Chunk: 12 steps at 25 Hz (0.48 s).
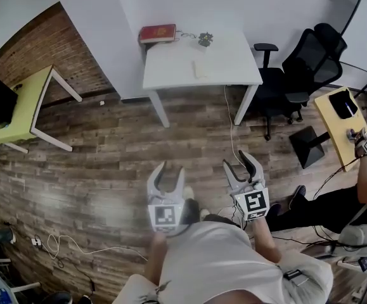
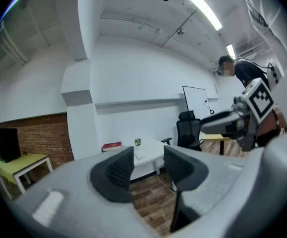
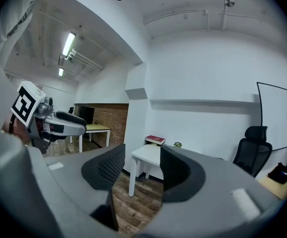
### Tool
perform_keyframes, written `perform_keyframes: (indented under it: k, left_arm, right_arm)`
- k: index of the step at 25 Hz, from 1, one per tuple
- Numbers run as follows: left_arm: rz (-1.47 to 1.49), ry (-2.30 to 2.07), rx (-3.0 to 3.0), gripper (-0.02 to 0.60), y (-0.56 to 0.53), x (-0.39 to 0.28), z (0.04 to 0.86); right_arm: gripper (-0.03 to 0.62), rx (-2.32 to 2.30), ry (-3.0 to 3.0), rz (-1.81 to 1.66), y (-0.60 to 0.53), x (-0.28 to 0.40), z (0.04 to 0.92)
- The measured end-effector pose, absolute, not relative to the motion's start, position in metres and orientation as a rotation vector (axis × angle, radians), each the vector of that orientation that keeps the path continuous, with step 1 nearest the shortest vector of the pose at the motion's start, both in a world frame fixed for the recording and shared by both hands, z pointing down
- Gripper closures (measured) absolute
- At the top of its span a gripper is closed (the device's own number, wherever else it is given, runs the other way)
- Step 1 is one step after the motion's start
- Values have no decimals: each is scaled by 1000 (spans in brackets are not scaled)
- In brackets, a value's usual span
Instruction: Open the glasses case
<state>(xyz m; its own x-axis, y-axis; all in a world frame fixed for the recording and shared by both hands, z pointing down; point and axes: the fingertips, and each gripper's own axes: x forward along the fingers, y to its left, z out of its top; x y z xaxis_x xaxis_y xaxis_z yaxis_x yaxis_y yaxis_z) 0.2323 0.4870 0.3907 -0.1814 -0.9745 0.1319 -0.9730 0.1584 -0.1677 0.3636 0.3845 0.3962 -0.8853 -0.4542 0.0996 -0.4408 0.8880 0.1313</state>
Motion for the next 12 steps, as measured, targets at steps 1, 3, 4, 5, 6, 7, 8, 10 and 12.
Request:
perform_keyframes:
  k: [1,3,4,5,6,7,8,10,12]
  left_arm:
    - [-336,2383,-2006,394,484,229,392]
    - [-332,2382,-2009,393,477,223,394]
    - [-330,2382,-2011,393,473,218,395]
    - [-329,2382,-2016,393,469,214,397]
    - [-328,2379,-2022,393,465,209,398]
    - [-328,2375,-2031,392,460,205,399]
    - [-326,2371,-2039,391,455,200,401]
    - [-320,2365,-2053,392,444,190,402]
    - [-322,2356,-2064,391,434,180,403]
  right_arm:
    - [385,698,-2925,-156,382,361,396]
    - [385,699,-2920,-151,377,355,398]
    - [385,700,-2916,-148,374,351,399]
    - [385,702,-2914,-147,370,347,399]
    - [385,706,-2912,-148,367,343,399]
    - [385,712,-2909,-150,363,339,400]
    - [385,718,-2904,-152,359,334,401]
    - [385,729,-2892,-147,350,324,402]
    - [385,734,-2887,-146,342,313,400]
